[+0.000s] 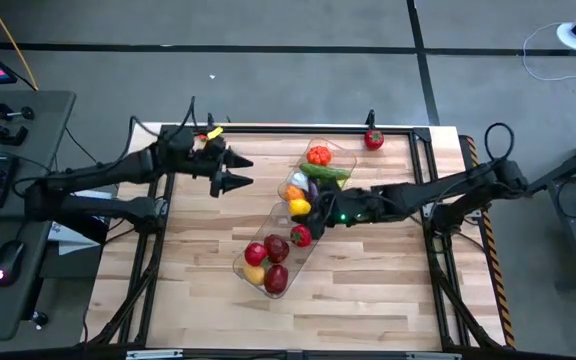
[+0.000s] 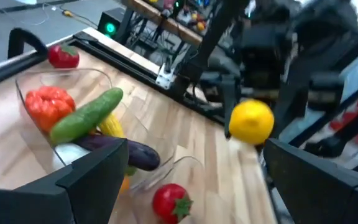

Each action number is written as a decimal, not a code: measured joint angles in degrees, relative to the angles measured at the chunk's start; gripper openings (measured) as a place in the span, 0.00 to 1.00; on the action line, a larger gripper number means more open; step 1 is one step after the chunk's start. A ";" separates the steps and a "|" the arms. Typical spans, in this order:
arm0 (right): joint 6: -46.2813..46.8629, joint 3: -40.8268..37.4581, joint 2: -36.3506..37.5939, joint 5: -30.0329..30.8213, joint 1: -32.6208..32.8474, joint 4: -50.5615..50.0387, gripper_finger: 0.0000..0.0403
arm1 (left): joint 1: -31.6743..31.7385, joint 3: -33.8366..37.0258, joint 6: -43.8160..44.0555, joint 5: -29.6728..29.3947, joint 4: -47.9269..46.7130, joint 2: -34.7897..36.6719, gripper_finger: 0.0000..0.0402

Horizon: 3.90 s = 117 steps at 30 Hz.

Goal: Sort produce into baskets
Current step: Put the yellow lime into the bottom transparent bin, then put the orange tomato into the bottom transparent bin

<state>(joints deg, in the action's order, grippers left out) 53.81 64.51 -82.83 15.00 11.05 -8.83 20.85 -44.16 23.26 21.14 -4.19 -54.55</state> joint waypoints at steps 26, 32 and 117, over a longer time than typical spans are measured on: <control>-7.35 -0.07 -10.31 -21.22 -4.04 2.84 0.97 | -2.87 5.96 9.77 -12.52 17.84 3.74 0.90; -12.15 -0.07 -6.26 -22.08 -5.43 2.65 0.93 | -2.18 5.71 12.21 -18.17 17.67 3.71 0.90; 6.65 -0.07 2.08 7.28 0.00 -20.33 0.93 | 41.93 -21.36 4.71 -33.58 -29.56 -54.64 0.56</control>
<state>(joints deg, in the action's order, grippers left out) 60.46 64.45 -80.75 22.28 11.05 -29.17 62.78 -65.52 27.97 -12.45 -33.75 -109.19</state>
